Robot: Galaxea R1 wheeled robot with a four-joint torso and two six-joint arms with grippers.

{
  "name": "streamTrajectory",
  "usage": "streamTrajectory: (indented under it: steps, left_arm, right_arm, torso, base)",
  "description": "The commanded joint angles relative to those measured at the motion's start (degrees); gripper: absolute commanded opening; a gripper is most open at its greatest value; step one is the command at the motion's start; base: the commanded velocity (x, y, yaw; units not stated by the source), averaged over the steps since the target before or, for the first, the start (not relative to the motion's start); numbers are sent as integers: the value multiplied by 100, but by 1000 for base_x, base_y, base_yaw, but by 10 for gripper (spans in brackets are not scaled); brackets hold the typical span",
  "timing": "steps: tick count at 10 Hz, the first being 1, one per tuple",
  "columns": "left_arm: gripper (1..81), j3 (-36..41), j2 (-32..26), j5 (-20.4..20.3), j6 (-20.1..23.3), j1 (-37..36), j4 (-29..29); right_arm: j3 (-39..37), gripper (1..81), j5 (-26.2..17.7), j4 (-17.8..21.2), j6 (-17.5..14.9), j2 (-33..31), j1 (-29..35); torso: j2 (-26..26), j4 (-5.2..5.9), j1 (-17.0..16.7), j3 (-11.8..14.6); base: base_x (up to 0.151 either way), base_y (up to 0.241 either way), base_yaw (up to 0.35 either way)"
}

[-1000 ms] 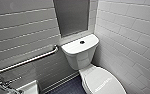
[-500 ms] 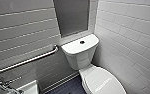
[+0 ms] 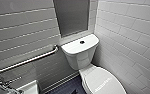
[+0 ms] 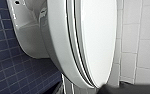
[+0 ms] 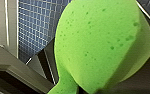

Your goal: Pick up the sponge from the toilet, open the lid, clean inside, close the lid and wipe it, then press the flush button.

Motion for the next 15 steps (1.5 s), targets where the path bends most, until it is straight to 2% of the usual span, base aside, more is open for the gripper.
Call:
streamTrajectory:
  steps: [1, 2, 6, 8, 9, 10, 12, 15]
  left_arm:
    - [811, -3, 168, -22, -300, -632, -98]
    - [811, -240, 248, -110, -423, -684, -98]
    - [811, -698, 626, -66, -450, -965, -90]
    - [811, -707, 696, -58, -459, -1098, -98]
    - [811, -707, 723, -49, -468, -1133, -98]
    - [811, -707, 757, -40, -485, -1159, -98]
    - [811, -760, 819, -40, -485, -1212, -98]
    - [811, -997, 1047, -31, -520, -1238, -142]
  right_arm:
    - [122, 10, -308, -138, 11, -91, -70]
    - [113, 10, -316, -147, 11, -83, -70]
    - [70, 10, -290, -147, 10, -12, -44]
    - [52, 10, -272, -165, 10, 41, -44]
    - [52, 10, -272, -173, 10, 49, -8]
    - [52, 10, -272, -173, 10, 67, 0]
    - [52, 10, -272, -182, 10, 85, 9]
    - [-10, 10, -272, -138, 10, 137, 27]
  torso:
    - [0, 0, 0, 0]
    - [0, 0, 0, 0]
    - [0, 0, 0, -2]
    - [0, 0, 0, -351]
    - [0, 0, 0, -398]
    - [0, 0, 0, -201]
    - [2, 0, 2, -313]
    - [2, 0, 4, -315]
  base:
    - [0, 0, 0]
    - [0, 0, 0]
    - [0, 0, 0]
    - [0, 0, 0]
    - [0, 0, 0]
    - [0, 0, 0]
    - [0, 0, 0]
    - [0, 0, 0]
